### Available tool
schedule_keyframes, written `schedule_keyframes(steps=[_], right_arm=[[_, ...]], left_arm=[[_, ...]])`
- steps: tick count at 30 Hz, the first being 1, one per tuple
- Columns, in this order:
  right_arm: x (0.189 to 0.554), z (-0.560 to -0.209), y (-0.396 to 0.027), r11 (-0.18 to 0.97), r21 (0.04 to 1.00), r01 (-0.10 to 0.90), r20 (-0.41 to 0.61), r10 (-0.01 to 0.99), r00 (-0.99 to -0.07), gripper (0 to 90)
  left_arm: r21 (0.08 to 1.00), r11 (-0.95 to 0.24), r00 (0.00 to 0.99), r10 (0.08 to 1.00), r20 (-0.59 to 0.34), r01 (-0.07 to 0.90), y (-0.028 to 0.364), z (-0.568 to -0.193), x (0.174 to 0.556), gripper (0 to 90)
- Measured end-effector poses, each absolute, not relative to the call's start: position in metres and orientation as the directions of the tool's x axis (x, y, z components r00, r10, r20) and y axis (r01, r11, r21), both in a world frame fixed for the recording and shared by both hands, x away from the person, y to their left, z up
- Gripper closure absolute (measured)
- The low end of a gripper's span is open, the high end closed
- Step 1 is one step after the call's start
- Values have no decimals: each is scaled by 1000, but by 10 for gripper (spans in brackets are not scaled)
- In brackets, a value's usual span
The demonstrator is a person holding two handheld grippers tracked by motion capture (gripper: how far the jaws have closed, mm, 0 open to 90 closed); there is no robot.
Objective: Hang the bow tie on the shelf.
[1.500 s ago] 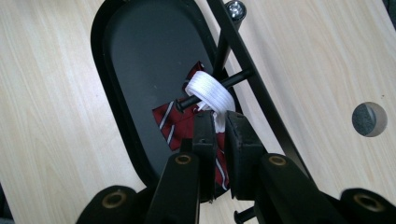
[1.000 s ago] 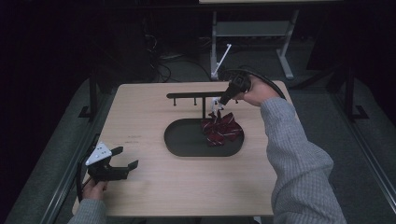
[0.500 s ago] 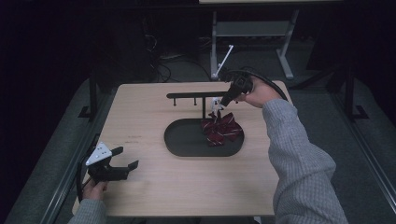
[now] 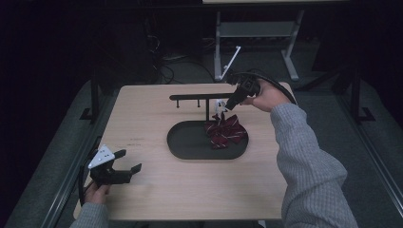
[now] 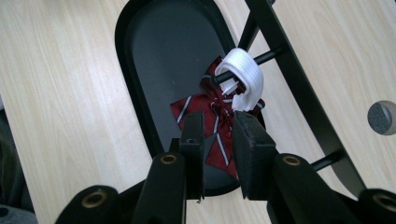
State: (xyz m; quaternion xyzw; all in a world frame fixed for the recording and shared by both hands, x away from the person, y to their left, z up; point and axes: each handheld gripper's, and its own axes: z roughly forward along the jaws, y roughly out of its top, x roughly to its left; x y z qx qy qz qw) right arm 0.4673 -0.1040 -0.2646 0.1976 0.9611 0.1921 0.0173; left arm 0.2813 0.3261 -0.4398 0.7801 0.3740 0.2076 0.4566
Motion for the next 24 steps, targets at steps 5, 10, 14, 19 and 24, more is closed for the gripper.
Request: schedule_keyframes(steps=[5,10,14,19,24], right_arm=[[463,-265,-105,848,381,368,48,379,-924,723],[459,-269,-107,847,385,366,51,376,-925,714],[457,-273,-108,849,377,370,56,378,-924,696],[453,-274,-111,842,394,369,58,378,-924,681],[449,-277,-115,838,402,369,64,377,-924,666]], left_arm=[[868,-301,634,773,-20,394,326,-440,281,129],[866,-304,634,773,-19,397,326,-440,281,129],[866,-301,632,774,-22,399,325,-440,281,129],[866,-301,633,774,-23,400,325,-440,280,129],[864,-304,634,773,-21,400,325,-440,280,129]])
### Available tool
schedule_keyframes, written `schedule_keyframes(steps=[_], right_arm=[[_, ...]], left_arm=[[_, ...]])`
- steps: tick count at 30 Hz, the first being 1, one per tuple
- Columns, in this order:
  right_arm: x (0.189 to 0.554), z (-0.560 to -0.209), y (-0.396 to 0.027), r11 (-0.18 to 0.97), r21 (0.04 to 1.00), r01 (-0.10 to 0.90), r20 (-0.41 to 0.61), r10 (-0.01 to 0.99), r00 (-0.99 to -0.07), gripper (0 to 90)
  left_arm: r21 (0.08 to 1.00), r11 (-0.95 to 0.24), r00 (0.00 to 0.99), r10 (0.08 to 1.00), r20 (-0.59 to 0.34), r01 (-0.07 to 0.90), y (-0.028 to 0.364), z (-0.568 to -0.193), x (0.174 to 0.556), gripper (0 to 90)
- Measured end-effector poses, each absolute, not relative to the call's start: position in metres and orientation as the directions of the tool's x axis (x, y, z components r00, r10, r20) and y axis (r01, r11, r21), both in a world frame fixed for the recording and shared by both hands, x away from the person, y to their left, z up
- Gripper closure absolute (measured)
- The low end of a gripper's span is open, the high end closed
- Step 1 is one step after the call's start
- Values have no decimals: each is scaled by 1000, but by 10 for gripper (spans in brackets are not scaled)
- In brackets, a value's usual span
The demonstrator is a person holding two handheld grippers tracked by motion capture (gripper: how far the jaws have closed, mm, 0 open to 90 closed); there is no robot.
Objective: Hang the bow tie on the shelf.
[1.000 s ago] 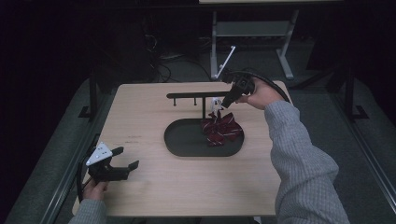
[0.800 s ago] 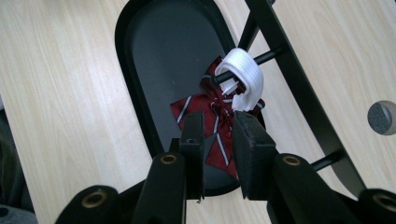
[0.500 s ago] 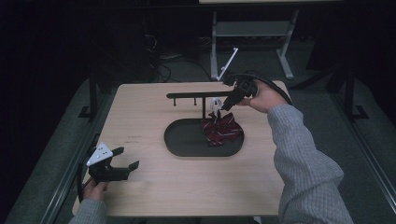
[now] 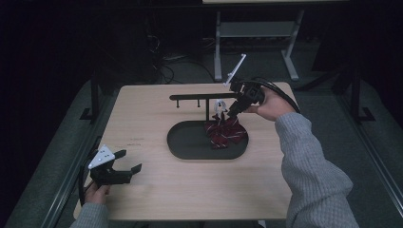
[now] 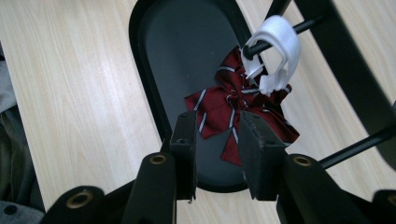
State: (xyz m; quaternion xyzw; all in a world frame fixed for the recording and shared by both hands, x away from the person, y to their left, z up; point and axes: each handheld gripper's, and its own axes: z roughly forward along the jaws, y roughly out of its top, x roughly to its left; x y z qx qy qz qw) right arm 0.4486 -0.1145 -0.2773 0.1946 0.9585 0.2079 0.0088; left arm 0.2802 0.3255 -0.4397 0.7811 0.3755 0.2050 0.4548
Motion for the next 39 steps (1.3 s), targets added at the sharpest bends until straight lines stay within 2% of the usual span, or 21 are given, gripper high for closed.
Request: schedule_keyframes(steps=[39], right_arm=[[419,-309,-138,819,420,390,115,378,-919,595]], left_arm=[[860,-317,638,770,-13,400,324,-440,280,129]])
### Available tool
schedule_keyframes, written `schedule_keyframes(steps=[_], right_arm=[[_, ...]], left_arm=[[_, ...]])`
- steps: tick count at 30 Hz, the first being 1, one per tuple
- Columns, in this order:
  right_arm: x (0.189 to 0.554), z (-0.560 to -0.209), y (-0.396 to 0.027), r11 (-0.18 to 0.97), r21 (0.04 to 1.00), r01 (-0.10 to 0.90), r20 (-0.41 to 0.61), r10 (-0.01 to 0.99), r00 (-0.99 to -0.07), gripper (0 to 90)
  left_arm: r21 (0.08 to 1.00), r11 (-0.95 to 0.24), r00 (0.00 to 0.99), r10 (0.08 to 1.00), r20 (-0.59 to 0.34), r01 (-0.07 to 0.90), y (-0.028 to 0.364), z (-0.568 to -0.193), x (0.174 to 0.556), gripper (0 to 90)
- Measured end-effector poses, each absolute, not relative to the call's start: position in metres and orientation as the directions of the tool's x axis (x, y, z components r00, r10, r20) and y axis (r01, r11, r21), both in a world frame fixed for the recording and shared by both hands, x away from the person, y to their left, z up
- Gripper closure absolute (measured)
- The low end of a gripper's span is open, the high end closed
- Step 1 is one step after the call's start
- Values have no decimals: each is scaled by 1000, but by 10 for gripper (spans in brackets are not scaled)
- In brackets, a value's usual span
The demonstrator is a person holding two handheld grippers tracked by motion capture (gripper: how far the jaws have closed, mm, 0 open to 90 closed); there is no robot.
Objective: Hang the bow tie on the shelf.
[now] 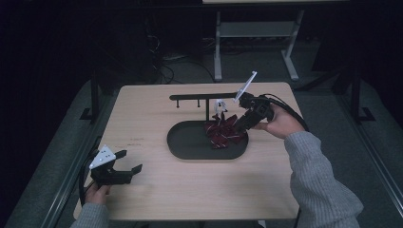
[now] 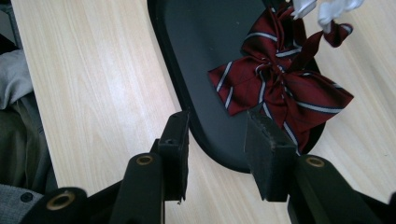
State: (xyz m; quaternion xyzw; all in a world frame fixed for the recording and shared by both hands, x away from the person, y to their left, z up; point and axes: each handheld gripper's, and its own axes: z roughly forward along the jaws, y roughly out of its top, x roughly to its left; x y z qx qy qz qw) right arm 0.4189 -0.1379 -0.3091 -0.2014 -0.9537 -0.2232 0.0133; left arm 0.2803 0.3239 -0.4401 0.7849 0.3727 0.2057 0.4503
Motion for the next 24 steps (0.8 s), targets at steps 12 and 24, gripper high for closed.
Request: schedule_keyframes(steps=[12,24], right_arm=[[408,-316,-145,812,428,397,126,382,-916,579],[398,-322,-155,802,436,408,133,391,-911,560]], left_arm=[[858,-322,639,769,-9,400,324,-440,280,129],[857,-325,642,766,-9,400,322,-441,280,129]])
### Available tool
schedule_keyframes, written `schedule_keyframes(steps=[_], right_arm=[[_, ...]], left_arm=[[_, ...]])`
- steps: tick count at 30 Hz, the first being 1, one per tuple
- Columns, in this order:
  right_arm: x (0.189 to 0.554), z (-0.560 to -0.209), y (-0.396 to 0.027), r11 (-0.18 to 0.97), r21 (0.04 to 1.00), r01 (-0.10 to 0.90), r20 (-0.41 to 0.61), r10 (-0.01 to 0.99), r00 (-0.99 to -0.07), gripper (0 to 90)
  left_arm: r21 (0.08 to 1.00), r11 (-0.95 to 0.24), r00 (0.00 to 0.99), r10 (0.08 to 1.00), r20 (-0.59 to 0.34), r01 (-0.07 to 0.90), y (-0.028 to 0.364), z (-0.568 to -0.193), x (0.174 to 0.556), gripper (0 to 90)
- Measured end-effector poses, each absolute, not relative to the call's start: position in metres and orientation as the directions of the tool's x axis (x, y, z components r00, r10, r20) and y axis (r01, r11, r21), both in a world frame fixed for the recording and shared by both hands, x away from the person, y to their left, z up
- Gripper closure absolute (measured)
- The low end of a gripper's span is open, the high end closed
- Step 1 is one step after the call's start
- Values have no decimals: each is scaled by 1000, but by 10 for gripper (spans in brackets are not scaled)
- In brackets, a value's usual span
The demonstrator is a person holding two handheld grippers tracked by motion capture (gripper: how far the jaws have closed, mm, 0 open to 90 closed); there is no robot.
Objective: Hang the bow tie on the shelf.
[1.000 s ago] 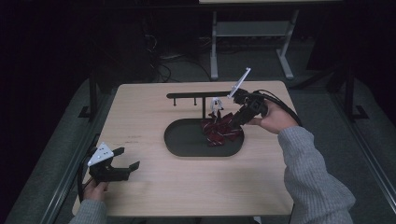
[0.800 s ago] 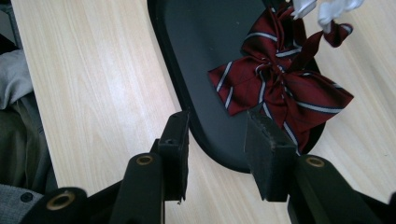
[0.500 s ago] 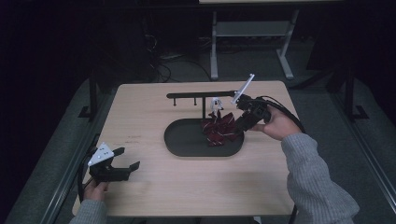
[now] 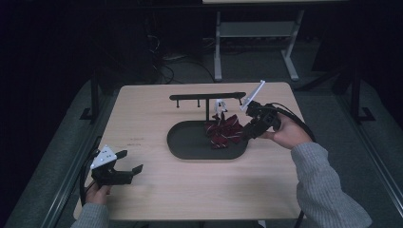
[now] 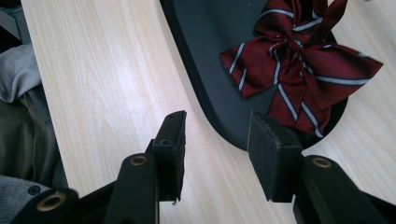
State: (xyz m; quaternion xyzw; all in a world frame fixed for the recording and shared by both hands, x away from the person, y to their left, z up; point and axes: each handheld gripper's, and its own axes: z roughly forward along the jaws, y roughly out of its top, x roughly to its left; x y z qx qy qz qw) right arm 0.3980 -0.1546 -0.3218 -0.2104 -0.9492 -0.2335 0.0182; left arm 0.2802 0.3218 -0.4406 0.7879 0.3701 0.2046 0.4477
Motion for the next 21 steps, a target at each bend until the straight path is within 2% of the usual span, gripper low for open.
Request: schedule_keyframes(steps=[21], right_arm=[[376,-345,-170,794,444,415,144,394,-908,528]], left_arm=[[855,-326,641,768,-9,403,321,-441,280,129]])
